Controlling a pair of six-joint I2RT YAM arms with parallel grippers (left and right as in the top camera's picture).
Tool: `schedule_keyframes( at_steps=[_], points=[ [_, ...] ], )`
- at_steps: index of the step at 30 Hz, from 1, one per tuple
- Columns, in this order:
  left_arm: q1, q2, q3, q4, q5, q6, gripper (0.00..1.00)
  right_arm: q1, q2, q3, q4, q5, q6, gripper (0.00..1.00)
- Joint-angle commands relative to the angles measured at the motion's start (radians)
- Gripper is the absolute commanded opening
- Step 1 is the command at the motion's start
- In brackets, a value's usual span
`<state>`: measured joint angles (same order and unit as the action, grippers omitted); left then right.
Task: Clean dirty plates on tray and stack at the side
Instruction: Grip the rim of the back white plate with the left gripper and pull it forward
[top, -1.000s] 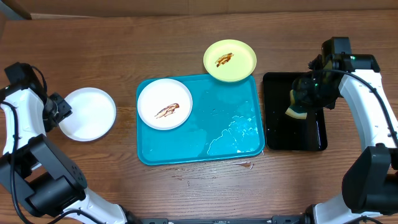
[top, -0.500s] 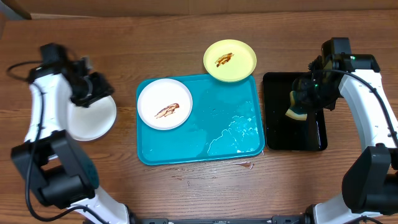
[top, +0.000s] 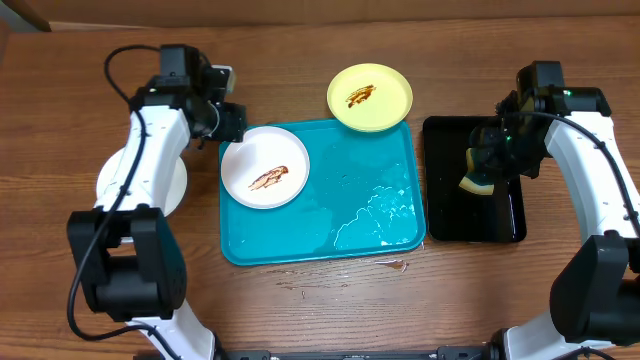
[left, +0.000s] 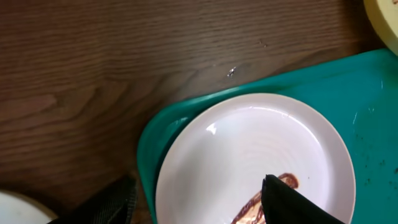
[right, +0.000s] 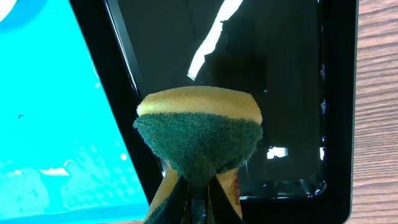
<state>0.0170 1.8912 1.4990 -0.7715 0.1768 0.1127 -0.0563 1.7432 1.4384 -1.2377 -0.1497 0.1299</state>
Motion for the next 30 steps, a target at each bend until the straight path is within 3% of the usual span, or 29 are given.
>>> schedule_keyframes(
  at_steps=[1,8,16,18,23,30],
  points=[
    [-0.013,0.056,0.021,0.030,-0.027,0.037,0.66,-0.001,-0.026,0.019,-0.002,-0.005,-0.008,0.04],
    [-0.013,0.147,0.021,0.028,-0.031,0.037,0.69,-0.001,-0.026,0.019,-0.006,-0.005,-0.008,0.04],
    [-0.013,0.201,0.021,-0.008,-0.026,0.029,0.65,-0.001,-0.026,0.019,-0.006,-0.005,-0.008,0.04],
    [-0.014,0.214,0.021,-0.029,-0.027,0.010,0.61,-0.001,-0.026,0.019,-0.007,-0.005,-0.008,0.04],
    [-0.014,0.226,0.021,-0.096,-0.021,-0.051,0.41,-0.001,-0.026,0.019,-0.006,-0.005,-0.008,0.04],
    [-0.016,0.226,0.021,-0.179,0.092,-0.148,0.16,-0.001,-0.026,0.019,-0.006,-0.005,-0.008,0.04]
  ],
)
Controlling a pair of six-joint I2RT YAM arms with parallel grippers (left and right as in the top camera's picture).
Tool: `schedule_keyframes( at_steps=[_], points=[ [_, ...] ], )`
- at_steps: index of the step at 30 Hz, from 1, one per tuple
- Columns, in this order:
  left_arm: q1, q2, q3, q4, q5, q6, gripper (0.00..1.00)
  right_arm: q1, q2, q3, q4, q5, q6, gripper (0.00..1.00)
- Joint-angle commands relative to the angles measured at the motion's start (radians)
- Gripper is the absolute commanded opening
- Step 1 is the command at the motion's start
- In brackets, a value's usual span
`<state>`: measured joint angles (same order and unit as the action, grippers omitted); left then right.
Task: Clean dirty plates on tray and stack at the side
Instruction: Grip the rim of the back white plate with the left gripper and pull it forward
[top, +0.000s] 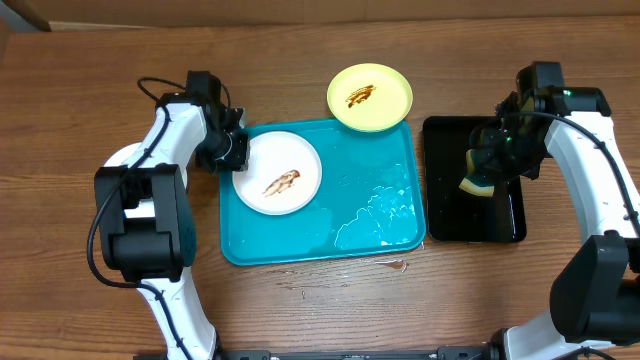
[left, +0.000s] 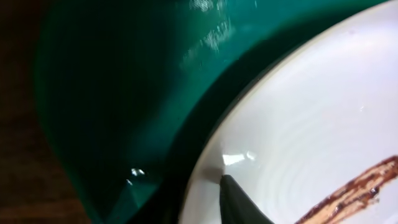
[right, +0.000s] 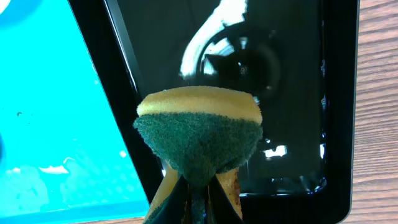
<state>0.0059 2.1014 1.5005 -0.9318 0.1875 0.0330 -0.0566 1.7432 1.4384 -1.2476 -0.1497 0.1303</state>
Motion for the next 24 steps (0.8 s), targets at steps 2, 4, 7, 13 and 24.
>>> schedule_keyframes(
  at_steps=[2,4,7,13,24],
  points=[
    [-0.009,0.016,0.020,-0.038,0.135,-0.103,0.06,-0.001,-0.026,0.019,0.004,-0.005,-0.008,0.04],
    [-0.014,0.016,0.020,-0.049,0.187,-0.132,0.04,0.001,-0.026,0.019,0.004,-0.006,-0.008,0.04],
    [-0.028,0.016,0.020,-0.067,0.261,-0.195,0.04,0.016,-0.026,0.019,0.005,-0.042,-0.020,0.04],
    [-0.086,0.016,0.020,-0.076,0.288,-0.285,0.04,0.138,-0.026,0.019,0.054,-0.166,-0.090,0.04],
    [-0.230,0.016,0.020,-0.104,0.086,-0.352,0.04,0.461,-0.009,0.013,0.263,-0.109,0.072,0.04]
  ],
)
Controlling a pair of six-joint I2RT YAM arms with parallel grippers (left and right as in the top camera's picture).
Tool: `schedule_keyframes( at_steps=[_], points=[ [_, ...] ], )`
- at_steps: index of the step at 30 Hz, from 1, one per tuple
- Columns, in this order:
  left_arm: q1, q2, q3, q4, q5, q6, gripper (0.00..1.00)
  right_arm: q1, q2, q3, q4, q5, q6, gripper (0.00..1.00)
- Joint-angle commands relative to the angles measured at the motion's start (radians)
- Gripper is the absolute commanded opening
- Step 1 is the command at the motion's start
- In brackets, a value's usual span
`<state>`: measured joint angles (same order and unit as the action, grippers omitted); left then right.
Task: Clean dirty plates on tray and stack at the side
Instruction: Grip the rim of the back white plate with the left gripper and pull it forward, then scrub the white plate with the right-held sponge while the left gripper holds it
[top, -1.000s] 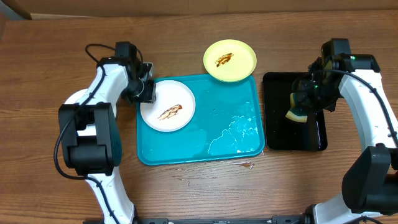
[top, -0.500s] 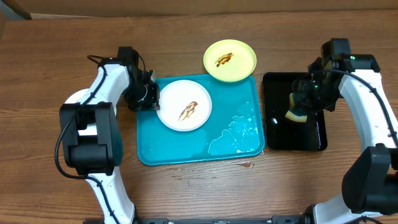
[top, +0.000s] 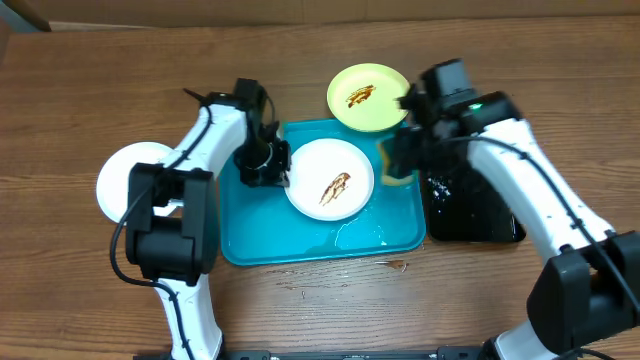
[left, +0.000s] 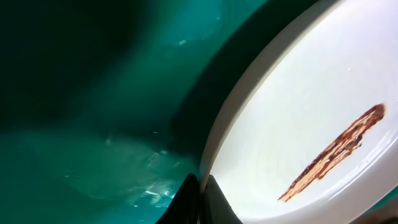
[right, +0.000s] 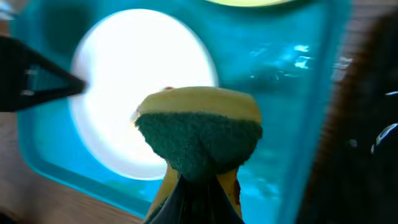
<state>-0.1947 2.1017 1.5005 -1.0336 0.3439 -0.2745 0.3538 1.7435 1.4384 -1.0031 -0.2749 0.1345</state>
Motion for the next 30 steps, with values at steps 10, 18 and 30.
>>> schedule_keyframes(
  at_steps=[10,18,30],
  points=[
    [-0.088,0.015,0.020,0.002,-0.138,-0.094,0.04,0.205,0.125,-0.027,0.104,0.042,0.179,0.04],
    [-0.089,0.015,0.020,0.002,-0.141,-0.108,0.04,0.276,0.224,-0.027,0.165,0.042,0.241,0.04],
    [-0.090,0.015,0.019,-0.013,-0.142,-0.108,0.04,0.287,0.346,-0.027,0.224,0.260,0.267,0.04]
  ],
)
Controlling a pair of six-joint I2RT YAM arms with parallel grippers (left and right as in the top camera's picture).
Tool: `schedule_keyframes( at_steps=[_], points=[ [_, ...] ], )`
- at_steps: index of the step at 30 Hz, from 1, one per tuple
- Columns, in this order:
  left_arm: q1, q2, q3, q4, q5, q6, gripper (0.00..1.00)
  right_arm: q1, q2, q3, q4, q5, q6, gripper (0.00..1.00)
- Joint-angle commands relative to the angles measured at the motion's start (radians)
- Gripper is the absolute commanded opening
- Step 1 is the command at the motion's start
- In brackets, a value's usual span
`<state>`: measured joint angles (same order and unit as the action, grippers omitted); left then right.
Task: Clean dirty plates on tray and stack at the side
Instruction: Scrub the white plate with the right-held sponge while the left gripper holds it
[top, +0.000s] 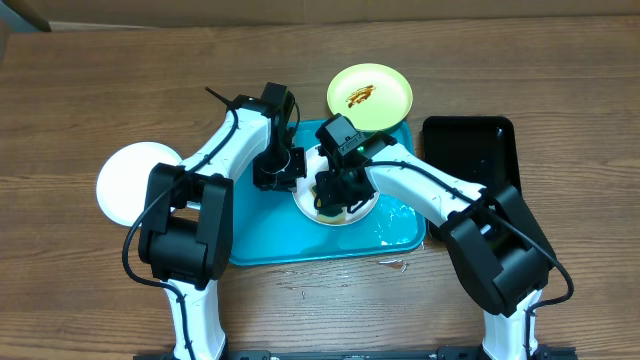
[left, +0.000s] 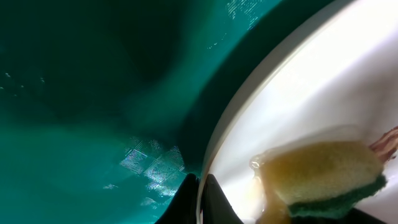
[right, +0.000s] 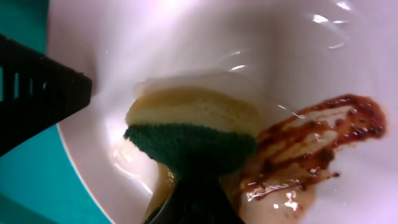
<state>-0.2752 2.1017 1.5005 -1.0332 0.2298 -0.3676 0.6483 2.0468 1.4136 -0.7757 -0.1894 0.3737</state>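
Note:
A white plate (top: 358, 212) smeared with brown sauce (right: 323, 137) lies in the middle of the teal tray (top: 245, 235). My left gripper (top: 286, 174) is shut on the plate's left rim (left: 214, 146), one finger above and one below. My right gripper (top: 330, 192) is shut on a yellow-and-green sponge (right: 193, 124), which presses on the wet plate just left of the sauce. The sponge (left: 317, 177) also shows in the left wrist view. A yellow plate (top: 370, 95) with a sauce smear sits at the tray's far edge.
A bare white plate (top: 135, 185) lies on the wooden table to the left of the tray. A black tray (top: 470, 150) stands to the right. Water pools on the teal tray's right part (top: 395, 225).
My right gripper with the sponge was above the tray's right side; now the sponge is down on the white plate beside the sauce. The left gripper and plate have shifted slightly right.
First the white plate sat at the tray's left corner, my left gripper open beside it, the sponge held over the black tray. Then the left gripper was at the rim. Later it was shut on the rim with the plate mid-tray. Now the sponge rests on the plate.

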Motion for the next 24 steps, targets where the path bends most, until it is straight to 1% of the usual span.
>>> schedule_keyframes(
  at_steps=[1,5,17,21,24],
  points=[
    [-0.010,0.015,0.019,-0.015,-0.029,-0.014,0.04,-0.011,0.043,-0.003,-0.006,0.212,0.028,0.04],
    [-0.010,0.015,0.006,-0.015,-0.052,-0.014,0.04,-0.034,0.043,-0.003,-0.018,0.280,0.066,0.04],
    [-0.010,0.015,-0.036,-0.013,-0.076,-0.014,0.04,-0.087,0.040,0.035,-0.005,0.286,0.055,0.04],
    [-0.010,0.015,-0.036,-0.009,-0.072,-0.014,0.04,-0.095,0.040,0.066,0.007,0.262,-0.083,0.04],
    [-0.010,0.015,-0.036,-0.010,-0.073,-0.014,0.04,-0.094,0.040,0.088,-0.032,0.162,-0.240,0.04]
  ],
)
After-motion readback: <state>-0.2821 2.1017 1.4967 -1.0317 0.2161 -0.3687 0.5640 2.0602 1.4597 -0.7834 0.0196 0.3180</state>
